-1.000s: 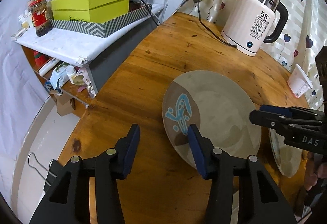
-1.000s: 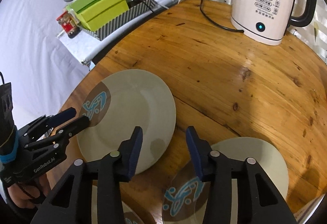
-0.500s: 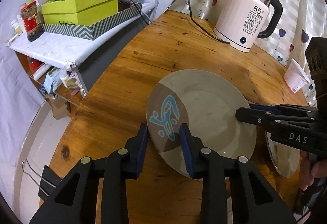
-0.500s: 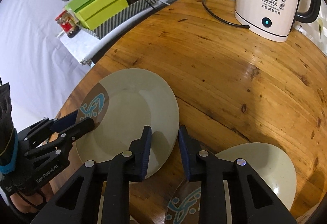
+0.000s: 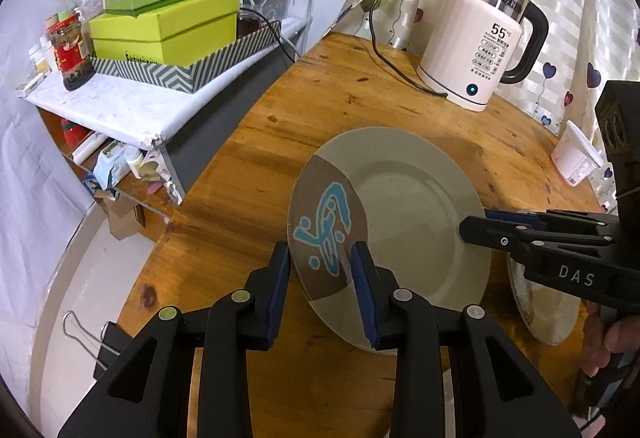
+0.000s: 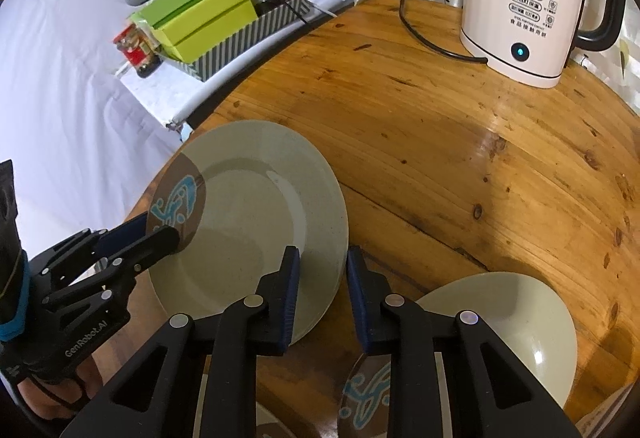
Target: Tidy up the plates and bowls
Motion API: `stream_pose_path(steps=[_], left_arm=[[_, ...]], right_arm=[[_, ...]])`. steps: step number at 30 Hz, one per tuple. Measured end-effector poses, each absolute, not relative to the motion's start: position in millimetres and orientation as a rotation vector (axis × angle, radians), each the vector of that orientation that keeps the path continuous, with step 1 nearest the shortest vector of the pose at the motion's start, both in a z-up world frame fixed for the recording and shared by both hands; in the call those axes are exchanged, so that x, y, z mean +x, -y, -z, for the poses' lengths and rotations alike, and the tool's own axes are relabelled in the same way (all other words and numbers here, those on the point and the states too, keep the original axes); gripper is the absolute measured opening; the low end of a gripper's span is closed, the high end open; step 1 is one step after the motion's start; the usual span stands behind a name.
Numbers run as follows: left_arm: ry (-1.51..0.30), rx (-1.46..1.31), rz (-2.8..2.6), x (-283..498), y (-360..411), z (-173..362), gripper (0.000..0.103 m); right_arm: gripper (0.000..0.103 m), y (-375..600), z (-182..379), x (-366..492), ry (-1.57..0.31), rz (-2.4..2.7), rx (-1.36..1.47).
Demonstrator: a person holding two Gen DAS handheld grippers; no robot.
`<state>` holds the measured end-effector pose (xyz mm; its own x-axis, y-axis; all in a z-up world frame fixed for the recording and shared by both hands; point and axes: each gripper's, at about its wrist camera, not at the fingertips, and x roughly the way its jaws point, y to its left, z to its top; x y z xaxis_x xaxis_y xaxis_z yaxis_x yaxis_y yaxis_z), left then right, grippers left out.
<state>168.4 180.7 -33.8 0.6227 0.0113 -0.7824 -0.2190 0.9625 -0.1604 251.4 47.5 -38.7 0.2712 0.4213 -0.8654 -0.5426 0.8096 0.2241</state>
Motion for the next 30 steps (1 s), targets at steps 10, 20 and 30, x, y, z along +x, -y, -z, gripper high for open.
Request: stream_pose_path(steps=[10,20,30], left_arm=[[-0.868,-0.238,-0.12,148.7,-169.9,13.3,0.033],[-0.864,-0.222,-0.103,120.2,-154.0,0.9,0.033],[-0.876,-0.212,-0.087,85.3,-137.8,-2.4,0.033]], right_arm=[[0.023,-39.0,19.3,233.3,-1.103,-0.639,-0.128],[0.023,-23.7,1.1,199.1,-1.089,-0.633,-0.132],[0.023,-6.5,-0.8,159.2,-1.106,-0.624,-0.132]])
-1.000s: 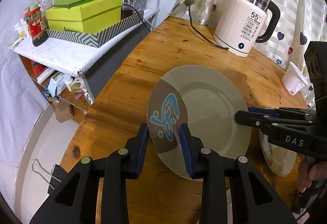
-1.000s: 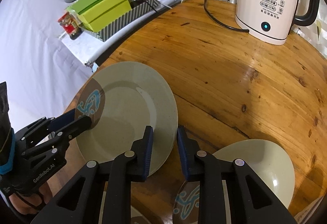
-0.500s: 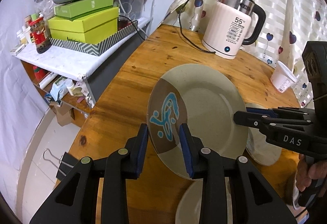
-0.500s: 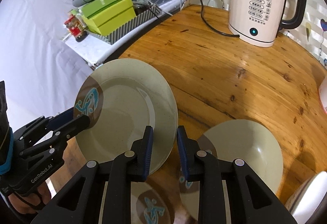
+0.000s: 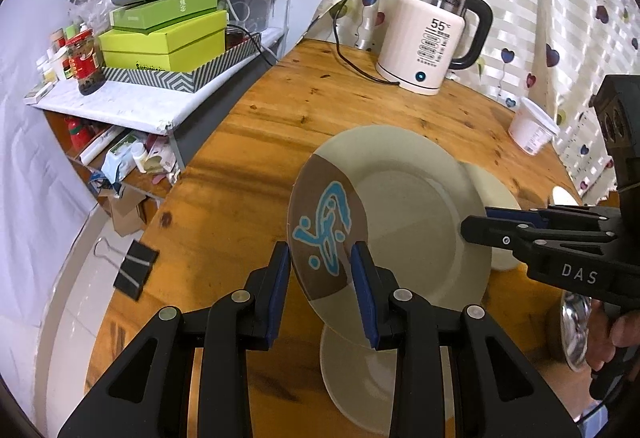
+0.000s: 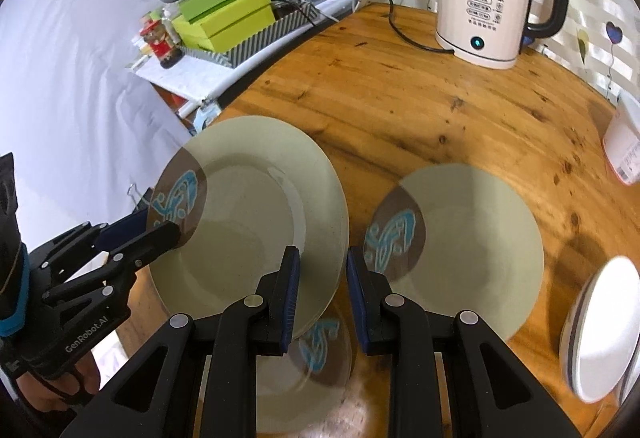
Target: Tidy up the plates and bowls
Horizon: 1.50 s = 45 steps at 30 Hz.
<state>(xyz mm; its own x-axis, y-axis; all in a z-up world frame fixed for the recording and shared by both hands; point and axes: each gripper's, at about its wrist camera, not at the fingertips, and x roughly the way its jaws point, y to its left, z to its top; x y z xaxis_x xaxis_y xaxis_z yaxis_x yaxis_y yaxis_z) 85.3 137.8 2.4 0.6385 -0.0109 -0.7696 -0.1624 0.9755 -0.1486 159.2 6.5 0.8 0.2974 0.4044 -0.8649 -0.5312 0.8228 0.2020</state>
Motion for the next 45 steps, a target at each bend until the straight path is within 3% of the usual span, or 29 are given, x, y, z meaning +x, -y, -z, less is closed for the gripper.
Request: stream_pose_path(steps=[45], left_arm=[[-0.974,-0.206,-0.064,39.6,-102.8,29.8,0.033]], right_arm=[[0.026,19.6,32.0,103.3,-1.171,-0.579,-0.163]])
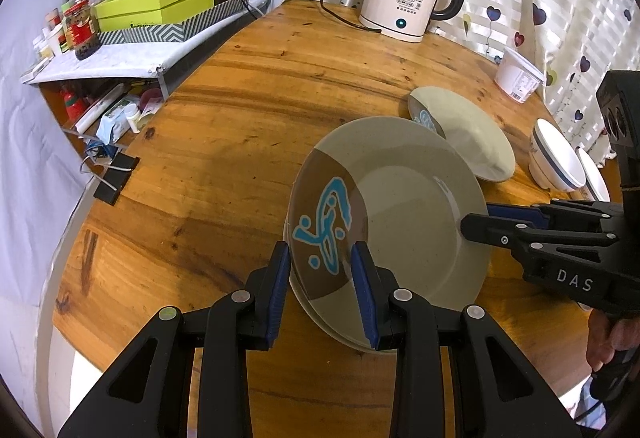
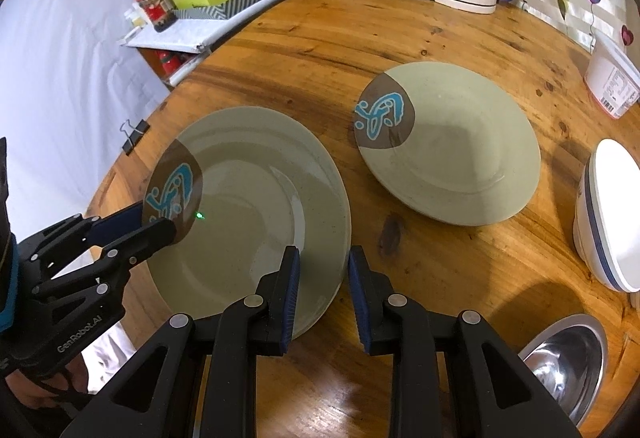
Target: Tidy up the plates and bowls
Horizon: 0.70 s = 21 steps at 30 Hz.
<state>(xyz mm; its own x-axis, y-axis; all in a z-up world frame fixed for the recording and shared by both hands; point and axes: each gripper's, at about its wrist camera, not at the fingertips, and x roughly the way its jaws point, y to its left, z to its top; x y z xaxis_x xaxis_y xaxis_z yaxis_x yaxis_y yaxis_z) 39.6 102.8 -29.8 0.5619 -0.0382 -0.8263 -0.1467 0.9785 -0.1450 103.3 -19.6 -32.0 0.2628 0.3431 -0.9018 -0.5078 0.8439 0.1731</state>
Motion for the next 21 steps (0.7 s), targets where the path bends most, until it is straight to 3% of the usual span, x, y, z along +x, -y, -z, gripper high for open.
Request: stream_pose_path(steps=[21], left_arm=[[-0.995,-0.216,-0.079,38.6,-104.4,40.7,0.033]], right_arm=[[0.028,15.8,38.2,100.2,-1.159,-0.578,-0.187]])
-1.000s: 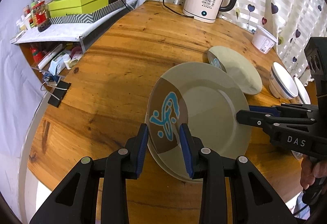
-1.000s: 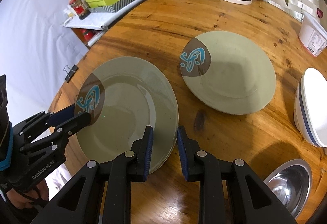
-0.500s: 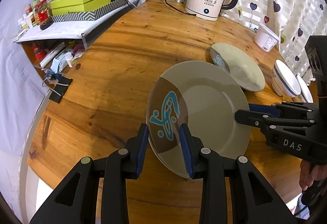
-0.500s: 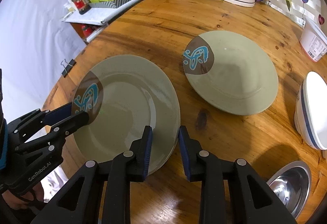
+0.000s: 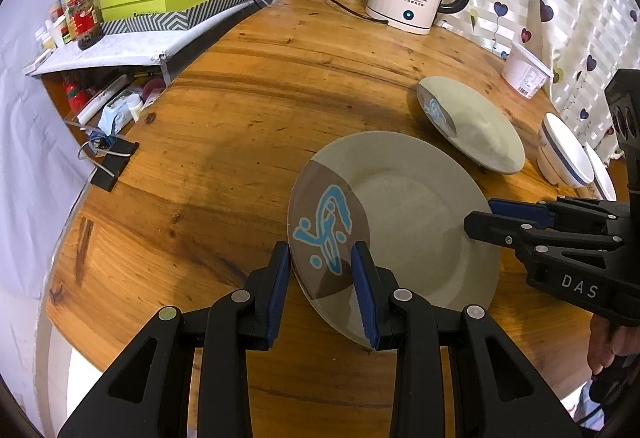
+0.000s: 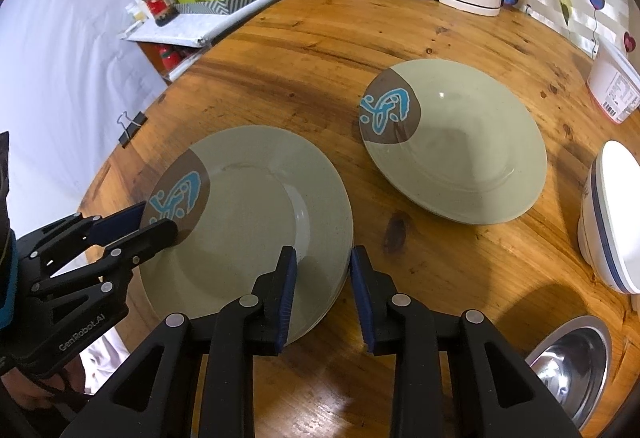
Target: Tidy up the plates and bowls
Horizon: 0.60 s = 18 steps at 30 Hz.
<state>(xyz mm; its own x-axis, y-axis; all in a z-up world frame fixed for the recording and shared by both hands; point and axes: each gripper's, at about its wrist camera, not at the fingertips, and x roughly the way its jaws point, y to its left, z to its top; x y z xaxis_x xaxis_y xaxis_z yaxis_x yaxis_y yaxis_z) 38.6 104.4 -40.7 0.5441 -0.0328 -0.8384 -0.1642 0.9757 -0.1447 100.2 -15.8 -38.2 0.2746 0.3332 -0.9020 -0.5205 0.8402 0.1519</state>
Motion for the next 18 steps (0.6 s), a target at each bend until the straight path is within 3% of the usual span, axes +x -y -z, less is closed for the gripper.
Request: stream_pose_path(steps=[7,9,12,18], left_arm=[[-0.986,-0.236,-0.067,38.0,-107.8,41.0,0.033],[-0.978,-0.24,-0.062,37.0,-109.1,39.9,0.033],[-0.961,-0.243,-0.061,35.5,-110.7,36.3,0.033],[-0.933,-0.247,-0.068,32.4,-115.2,27.8,0.033]], right_arm=[[0.029,20.0,37.5,100.1,-1.149,-0.588,-0.162],[0.033,22.5,35.9,99.7,-1.142,-0.587,-0.158],[0.048,28.8,32.7,98.6,-1.128,-0.581,-0.144],[0.049,43.7,25.1,95.0,-1.106,-0.567,-0.096]])
